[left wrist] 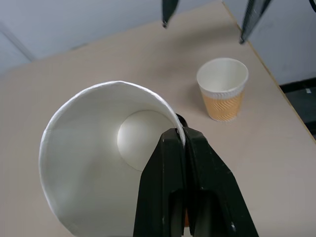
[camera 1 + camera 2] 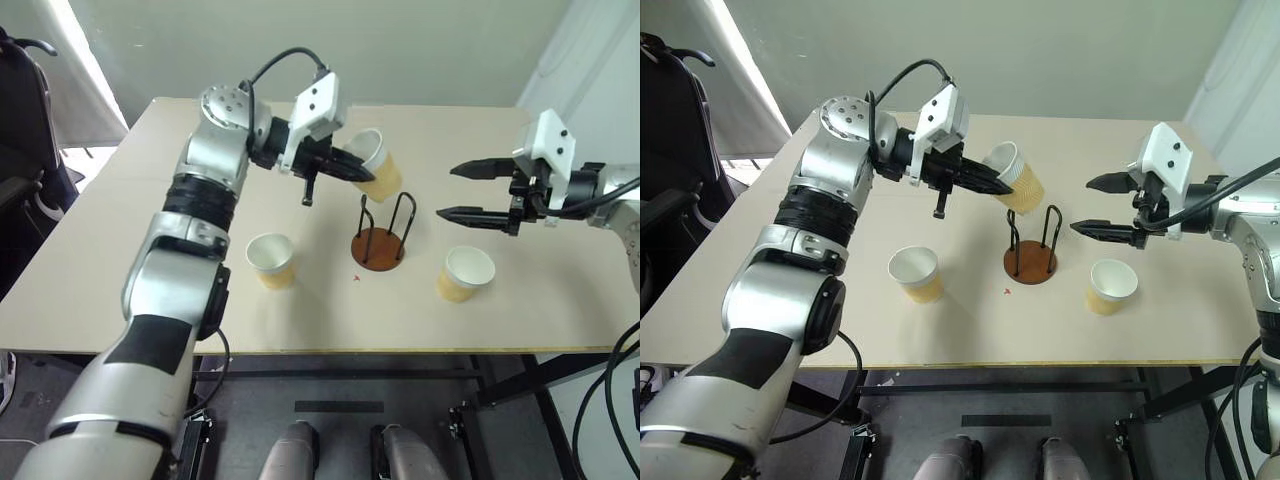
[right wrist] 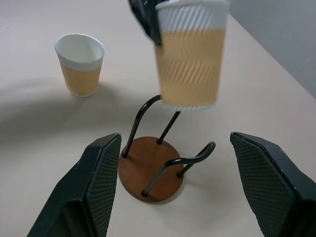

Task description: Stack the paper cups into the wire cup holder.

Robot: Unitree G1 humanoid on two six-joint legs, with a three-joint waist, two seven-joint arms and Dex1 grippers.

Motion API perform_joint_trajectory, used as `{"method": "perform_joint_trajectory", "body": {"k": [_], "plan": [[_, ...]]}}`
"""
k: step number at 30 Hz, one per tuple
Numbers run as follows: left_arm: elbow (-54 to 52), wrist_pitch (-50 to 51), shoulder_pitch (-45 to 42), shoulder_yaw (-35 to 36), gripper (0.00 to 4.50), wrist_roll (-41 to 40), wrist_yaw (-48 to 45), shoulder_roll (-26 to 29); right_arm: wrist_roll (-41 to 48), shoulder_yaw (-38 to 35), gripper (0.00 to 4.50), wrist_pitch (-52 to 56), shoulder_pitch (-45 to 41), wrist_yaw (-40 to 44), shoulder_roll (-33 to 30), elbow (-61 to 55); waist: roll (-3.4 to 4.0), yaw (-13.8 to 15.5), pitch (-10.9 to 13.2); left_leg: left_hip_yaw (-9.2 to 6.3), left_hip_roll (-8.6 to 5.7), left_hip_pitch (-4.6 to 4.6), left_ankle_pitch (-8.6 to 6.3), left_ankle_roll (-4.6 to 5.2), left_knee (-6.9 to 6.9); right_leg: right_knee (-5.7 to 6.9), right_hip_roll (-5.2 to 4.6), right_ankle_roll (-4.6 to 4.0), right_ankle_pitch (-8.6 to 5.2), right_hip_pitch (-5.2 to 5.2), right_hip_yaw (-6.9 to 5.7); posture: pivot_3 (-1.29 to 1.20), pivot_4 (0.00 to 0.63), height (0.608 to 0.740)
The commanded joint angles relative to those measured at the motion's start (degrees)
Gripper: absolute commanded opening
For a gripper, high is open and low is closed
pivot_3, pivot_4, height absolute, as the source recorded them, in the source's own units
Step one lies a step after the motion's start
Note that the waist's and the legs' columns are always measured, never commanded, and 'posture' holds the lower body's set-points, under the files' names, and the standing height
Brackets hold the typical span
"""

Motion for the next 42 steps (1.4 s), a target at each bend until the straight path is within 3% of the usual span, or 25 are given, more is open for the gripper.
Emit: {"method": "perform_joint_trajectory", "body": {"k": [1,14,34,37,42], "plan": [[-1.58,-2.06,-0.09,-0.96,0.04,0.9,0.75,0.07,0.78,-2.47,3.57,-0.23,-0.53,-0.46,-1.21,-1.75,0.0,0.01,0.0,-0.01,0.0,0.0,0.0,0.0,0.02,0.01,-0.01,0.01,0.0,0.01,0.0,0.0,0.15,0.74],[0.7,-4.37,0.57,-1.43,0.04,1.12,4.7,-3.65,1.23,-2.68,3.57,0.03,0.14,-1.13,-1.29,-2.73,0.0,0.12,0.0,-0.02,0.0,-0.01,-0.07,0.12,0.21,-0.02,-0.02,0.09,0.02,0.13,-0.01,0.0,0.15,0.74],[2.48,-5.5,0.59,-3.46,0.04,3.78,5.07,-3.13,1.34,-2.21,3.57,-0.15,0.14,-1.47,-1.38,-2.52,0.0,0.13,0.0,-0.02,0.0,-0.01,-0.1,0.17,0.29,-0.03,-0.02,0.14,0.01,0.17,0.0,0.0,0.15,0.74],[2.99,-5.07,0.33,-3.15,0.66,3.47,5.36,-3.54,1.32,-2.19,3.57,-0.07,0.25,-1.4,-1.51,-2.58,0.0,0.15,0.0,-0.02,-0.01,-0.01,-0.11,0.17,0.29,-0.04,-0.02,0.14,0.01,0.17,0.0,0.0,0.15,0.74],[3.62,-5.03,-0.08,-2.87,2.43,3.24,5.46,-3.86,1.29,-2.22,3.57,0.01,0.45,-1.33,-1.7,-2.66,0.0,0.15,0.0,-0.02,-0.01,-0.01,-0.11,0.18,0.29,-0.04,-0.02,0.14,0.0,0.18,-0.01,0.0,0.15,0.74]]}}
